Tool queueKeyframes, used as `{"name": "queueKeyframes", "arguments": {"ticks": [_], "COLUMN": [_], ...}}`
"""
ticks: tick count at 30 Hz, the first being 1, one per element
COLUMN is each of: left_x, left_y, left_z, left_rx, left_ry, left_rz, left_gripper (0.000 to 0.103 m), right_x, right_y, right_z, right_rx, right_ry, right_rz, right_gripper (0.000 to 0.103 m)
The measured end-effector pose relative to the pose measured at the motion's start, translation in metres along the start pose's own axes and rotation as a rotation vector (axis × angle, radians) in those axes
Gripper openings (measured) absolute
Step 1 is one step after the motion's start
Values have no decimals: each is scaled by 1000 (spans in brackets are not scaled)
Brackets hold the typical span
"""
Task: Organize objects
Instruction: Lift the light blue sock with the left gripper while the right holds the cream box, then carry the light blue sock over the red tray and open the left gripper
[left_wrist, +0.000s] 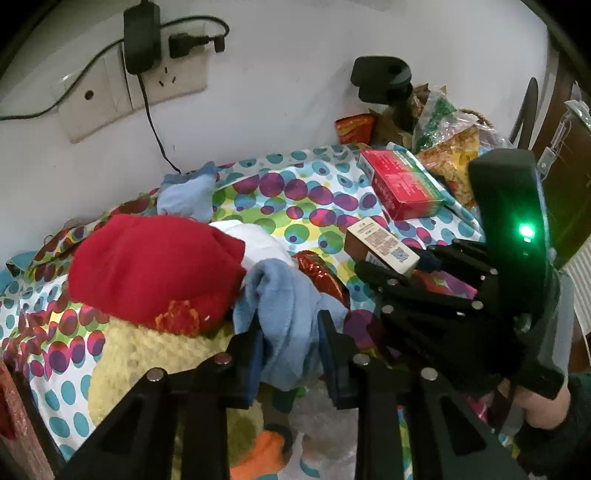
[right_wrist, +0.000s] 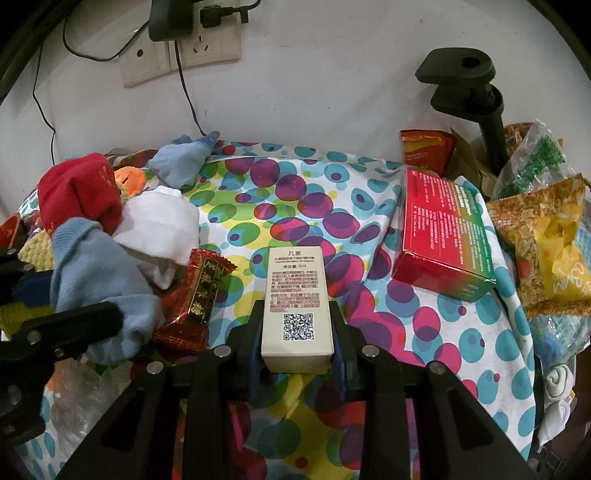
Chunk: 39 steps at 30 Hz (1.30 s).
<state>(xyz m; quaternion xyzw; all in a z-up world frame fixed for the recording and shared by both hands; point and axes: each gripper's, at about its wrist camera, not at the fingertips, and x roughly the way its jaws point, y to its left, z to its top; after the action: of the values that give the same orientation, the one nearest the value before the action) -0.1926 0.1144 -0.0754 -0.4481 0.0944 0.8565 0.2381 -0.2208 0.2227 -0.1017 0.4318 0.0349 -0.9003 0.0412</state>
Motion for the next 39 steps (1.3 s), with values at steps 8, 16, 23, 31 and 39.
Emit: {"name": "queueKeyframes", "arguments": {"ticks": [8,16,23,31,39], "left_x": [-19,-47,-80,-112,-146], "left_y": [4,4,10,44,112], "left_z": [-9,-15,-24,-41,-75], "left_rx": [-15,-7,-56,-145,-278], "left_ry": [-7,-34,-75,-95,-108], "left_rz": [-6,-15,-87,-49,107], "left_gripper": [27,27,27,27,27], "right_x": [0,1,1,1,1], "right_y": [0,0,1,2,2], "right_z": [-1,-1,-1,-1,-1], "right_rx": [0,2,2,4,4], "right_ry": [0,0,0,0,0], "right_rz": [-2,-2,-3,-4,-7], "right_gripper": [30,30,30,30,30]}}
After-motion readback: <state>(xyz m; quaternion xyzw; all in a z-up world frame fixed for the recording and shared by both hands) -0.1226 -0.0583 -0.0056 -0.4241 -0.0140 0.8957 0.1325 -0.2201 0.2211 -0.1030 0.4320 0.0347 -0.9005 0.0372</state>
